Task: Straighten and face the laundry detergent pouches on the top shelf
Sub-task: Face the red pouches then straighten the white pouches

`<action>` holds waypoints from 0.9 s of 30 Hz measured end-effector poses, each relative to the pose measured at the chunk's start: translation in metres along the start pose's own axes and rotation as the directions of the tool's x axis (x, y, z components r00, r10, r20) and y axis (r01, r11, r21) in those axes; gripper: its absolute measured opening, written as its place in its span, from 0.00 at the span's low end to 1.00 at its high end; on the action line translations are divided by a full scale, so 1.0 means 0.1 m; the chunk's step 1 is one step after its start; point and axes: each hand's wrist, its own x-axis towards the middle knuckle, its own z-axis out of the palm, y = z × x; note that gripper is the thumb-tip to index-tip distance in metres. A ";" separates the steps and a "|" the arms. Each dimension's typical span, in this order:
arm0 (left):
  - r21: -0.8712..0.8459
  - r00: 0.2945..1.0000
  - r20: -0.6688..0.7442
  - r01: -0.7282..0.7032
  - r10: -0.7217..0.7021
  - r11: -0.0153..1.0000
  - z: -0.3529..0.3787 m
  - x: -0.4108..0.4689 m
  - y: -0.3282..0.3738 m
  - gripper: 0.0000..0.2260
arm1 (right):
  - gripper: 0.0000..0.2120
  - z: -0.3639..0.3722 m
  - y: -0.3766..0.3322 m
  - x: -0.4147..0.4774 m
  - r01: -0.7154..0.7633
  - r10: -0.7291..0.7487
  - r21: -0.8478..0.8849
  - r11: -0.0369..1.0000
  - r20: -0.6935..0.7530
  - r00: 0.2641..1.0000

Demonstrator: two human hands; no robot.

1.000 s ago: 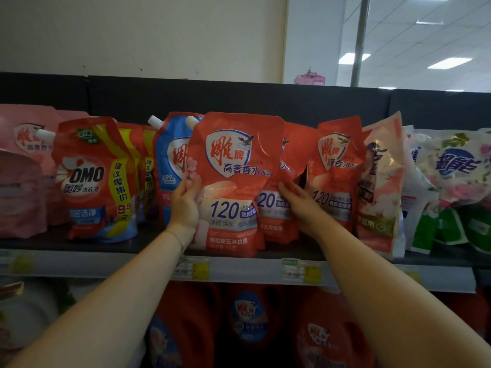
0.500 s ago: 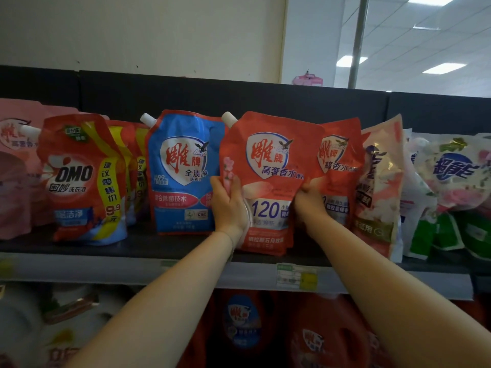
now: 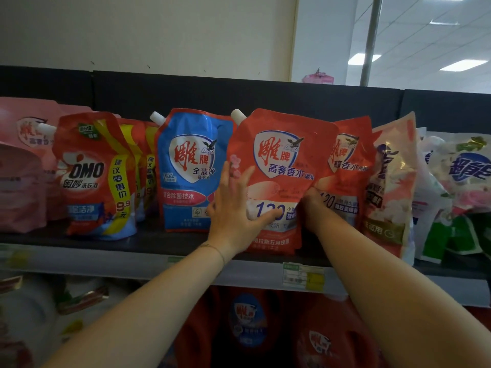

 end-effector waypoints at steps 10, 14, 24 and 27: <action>-0.141 0.967 0.174 0.210 -0.185 0.967 -0.09 0.06 -0.16 0.39 | 0.20 0.07 0.03 0.08 -0.062 0.055 -0.251 0.966 -0.032 0.998; -0.169 0.953 0.180 0.276 -0.245 0.946 -0.12 0.06 -0.19 0.38 | 0.19 0.05 0.11 0.19 -0.041 0.043 -0.319 0.947 0.000 0.999; -0.103 0.942 0.173 0.308 -0.287 0.946 -0.07 0.08 -0.12 0.39 | 0.14 0.05 0.21 0.24 0.079 -0.149 -0.357 0.931 -0.172 0.974; -0.107 0.949 0.150 0.296 -0.279 0.949 -0.05 0.08 -0.13 0.40 | 0.12 0.05 0.14 0.18 0.166 -0.286 -0.387 0.907 -0.277 0.917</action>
